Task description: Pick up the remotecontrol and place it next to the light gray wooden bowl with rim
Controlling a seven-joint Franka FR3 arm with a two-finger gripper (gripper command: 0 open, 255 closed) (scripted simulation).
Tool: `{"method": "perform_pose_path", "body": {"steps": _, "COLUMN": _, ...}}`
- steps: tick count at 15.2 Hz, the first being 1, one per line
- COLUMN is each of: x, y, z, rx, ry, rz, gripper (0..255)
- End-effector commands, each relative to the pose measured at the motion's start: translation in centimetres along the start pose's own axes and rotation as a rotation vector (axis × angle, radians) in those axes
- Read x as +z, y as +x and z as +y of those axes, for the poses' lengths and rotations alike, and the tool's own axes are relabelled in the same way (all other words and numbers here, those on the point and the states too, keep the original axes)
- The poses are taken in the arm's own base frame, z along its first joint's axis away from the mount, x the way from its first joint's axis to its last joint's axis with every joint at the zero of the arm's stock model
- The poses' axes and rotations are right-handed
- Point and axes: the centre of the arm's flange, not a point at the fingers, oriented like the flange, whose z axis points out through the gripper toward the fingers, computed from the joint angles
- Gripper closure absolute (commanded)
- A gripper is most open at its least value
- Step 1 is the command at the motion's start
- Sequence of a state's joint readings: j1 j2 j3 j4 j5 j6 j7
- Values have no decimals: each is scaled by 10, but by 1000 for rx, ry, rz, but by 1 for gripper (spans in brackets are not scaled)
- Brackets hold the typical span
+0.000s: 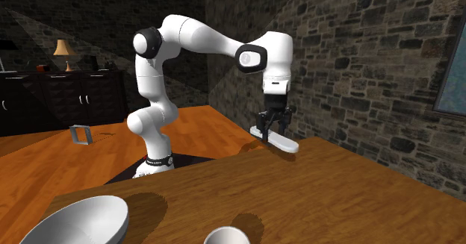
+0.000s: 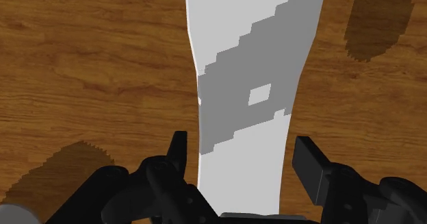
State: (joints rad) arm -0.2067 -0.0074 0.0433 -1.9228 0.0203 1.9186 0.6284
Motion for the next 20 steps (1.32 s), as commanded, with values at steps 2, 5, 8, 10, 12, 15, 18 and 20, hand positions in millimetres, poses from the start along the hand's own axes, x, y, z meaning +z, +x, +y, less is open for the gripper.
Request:
{"method": "perform_pose_path", "body": {"steps": 2, "x": -1, "y": 19, "z": 35, "rx": -1, "ry": 0, "rz": 0, "gripper": 255}}
{"method": "perform_pose_path", "body": {"steps": 5, "x": -2, "y": 38, "z": 70, "rx": -1, "ry": 0, "rz": 0, "gripper": 255}}
{"method": "perform_pose_path", "body": {"steps": 8, "x": -3, "y": 57, "z": 105, "rx": -1, "ry": 0, "rz": 0, "gripper": 255}}
{"method": "perform_pose_path", "body": {"steps": 10, "x": -3, "y": 69, "z": 128, "rx": -1, "ry": 0, "rz": 0, "gripper": 255}}
{"method": "perform_pose_path", "body": {"steps": 12, "x": -4, "y": 82, "z": 151, "rx": -1, "ry": 0, "rz": 0, "gripper": 255}}
{"method": "perform_pose_path", "body": {"steps": 15, "x": -5, "y": 101, "z": 186, "rx": -1, "ry": 0, "rz": 0, "gripper": 255}}
{"method": "perform_pose_path", "body": {"steps": 18, "x": -6, "y": 120, "z": 221, "rx": -1, "ry": 0, "rz": 0, "gripper": 255}}
{"method": "perform_pose_path", "body": {"steps": 20, "x": -6, "y": 133, "z": 244, "rx": -1, "ry": 0, "rz": 0, "gripper": 255}}
